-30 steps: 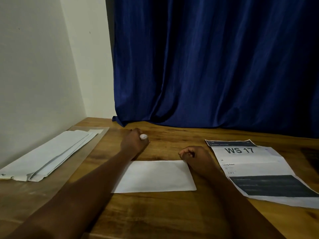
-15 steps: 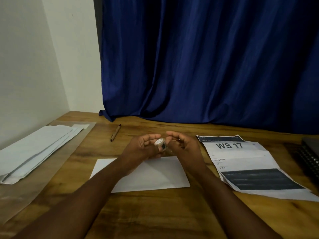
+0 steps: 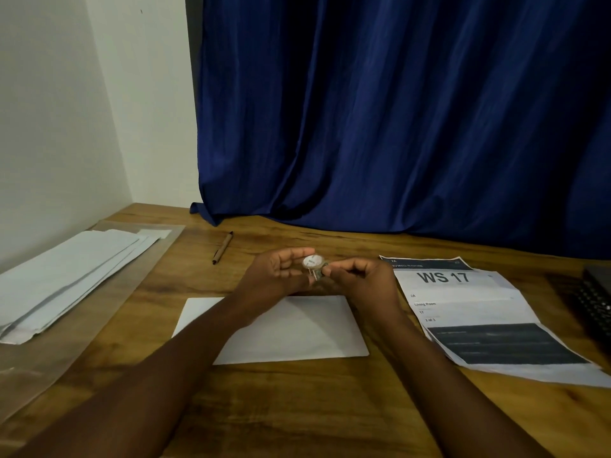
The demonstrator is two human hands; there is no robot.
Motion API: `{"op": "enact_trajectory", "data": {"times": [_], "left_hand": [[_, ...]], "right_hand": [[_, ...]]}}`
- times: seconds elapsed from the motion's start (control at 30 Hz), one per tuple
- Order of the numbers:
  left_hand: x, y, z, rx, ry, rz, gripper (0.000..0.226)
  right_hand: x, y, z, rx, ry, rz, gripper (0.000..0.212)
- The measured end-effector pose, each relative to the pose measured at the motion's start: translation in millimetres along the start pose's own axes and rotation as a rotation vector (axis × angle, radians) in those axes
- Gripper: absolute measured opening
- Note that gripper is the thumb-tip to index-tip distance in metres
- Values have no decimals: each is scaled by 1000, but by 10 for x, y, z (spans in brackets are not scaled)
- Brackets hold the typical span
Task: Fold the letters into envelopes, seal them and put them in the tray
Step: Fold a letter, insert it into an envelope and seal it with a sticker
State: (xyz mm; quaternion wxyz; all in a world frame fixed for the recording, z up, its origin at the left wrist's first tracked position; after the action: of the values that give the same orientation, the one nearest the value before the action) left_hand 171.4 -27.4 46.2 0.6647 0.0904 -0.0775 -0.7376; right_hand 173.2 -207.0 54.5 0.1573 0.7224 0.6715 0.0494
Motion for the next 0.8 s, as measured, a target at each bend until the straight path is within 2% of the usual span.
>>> {"op": "enact_trajectory", "data": {"times": [0.33,0.8], "left_hand": [[-55,21,-45,-26,-4,-17,49],[-175,40,-30,-8,134,174,45]], "right_hand": [[4,-6,-20,-15,-6,-9,7],[11,-9,-32,-21,-31,7,5]]}}
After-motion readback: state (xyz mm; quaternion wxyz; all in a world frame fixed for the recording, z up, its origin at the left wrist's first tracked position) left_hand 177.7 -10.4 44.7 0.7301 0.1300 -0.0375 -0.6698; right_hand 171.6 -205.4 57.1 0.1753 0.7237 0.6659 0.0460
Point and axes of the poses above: each hand's wrist, its own y-axis towards the middle knuckle, its own x-axis out of the palm, z = x × y, the point moved 6 cm from there along y, towards the middle knuckle, and after that the axes turned 5 degrees about z, right-handed, at the moved point
